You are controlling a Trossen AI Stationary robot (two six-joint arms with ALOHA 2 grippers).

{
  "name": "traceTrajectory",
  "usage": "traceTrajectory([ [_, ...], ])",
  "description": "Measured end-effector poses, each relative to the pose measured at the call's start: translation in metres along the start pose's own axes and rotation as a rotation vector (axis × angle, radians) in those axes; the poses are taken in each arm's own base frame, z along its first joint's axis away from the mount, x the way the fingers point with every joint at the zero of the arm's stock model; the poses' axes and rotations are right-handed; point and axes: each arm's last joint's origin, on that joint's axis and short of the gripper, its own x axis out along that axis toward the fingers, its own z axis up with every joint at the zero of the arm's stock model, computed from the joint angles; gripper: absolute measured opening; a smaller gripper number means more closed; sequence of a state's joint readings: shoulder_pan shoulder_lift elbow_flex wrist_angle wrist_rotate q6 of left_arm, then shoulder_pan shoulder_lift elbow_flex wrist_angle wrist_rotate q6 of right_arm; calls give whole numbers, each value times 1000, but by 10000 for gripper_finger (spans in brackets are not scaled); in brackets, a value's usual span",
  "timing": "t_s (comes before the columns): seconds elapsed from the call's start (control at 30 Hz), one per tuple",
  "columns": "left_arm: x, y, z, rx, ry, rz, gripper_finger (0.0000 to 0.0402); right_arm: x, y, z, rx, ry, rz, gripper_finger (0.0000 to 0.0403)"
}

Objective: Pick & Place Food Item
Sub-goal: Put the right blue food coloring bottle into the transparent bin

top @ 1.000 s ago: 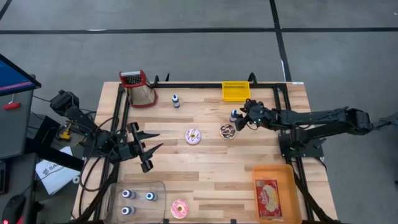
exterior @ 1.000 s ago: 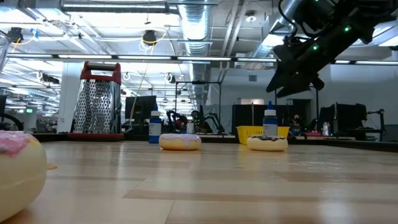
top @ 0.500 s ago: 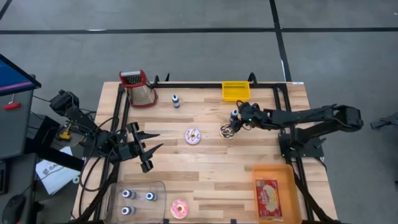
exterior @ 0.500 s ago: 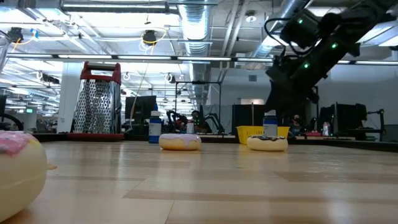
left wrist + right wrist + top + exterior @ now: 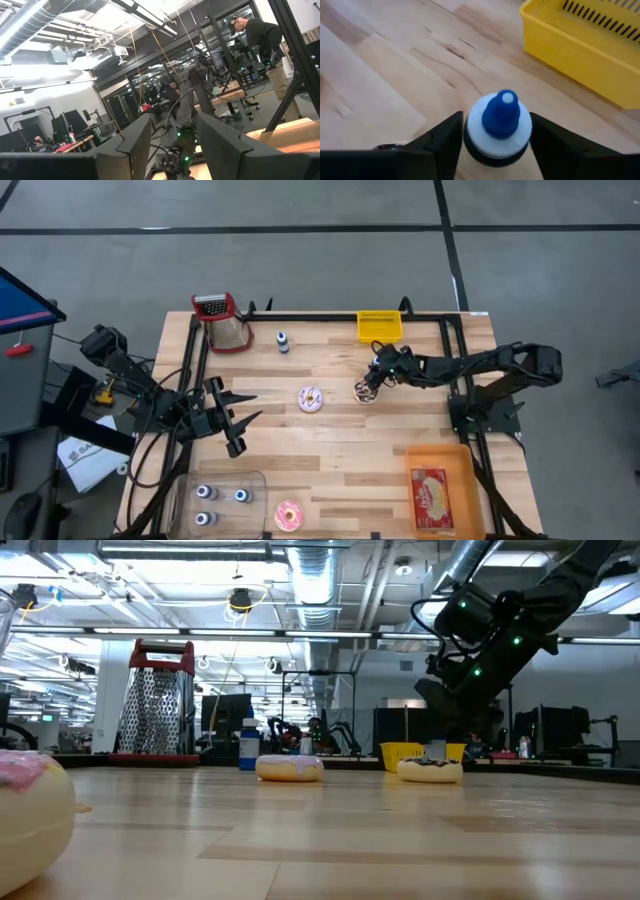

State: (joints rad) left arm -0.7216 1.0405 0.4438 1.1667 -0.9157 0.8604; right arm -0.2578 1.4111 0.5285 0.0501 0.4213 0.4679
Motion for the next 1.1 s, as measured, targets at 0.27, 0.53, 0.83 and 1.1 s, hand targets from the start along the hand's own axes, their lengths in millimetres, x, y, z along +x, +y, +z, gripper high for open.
traceTrajectory([
  [0.27, 0, 0, 0, -4, 0, -1, 154, -5, 8, 3, -40, -68, 4, 120],
  [0.53, 0, -3, -3, 12, 37, -9, 154, -37, 21, 13, -22, -165, 156, 124],
  [0.83, 3, -15, -25, -16, 172, -87, 154, -115, 56, 13, -18, -350, 590, 124],
  [1.1, 9, -27, -47, -233, 255, -251, 154, -149, 86, 8, -123, -259, 882, 137],
])
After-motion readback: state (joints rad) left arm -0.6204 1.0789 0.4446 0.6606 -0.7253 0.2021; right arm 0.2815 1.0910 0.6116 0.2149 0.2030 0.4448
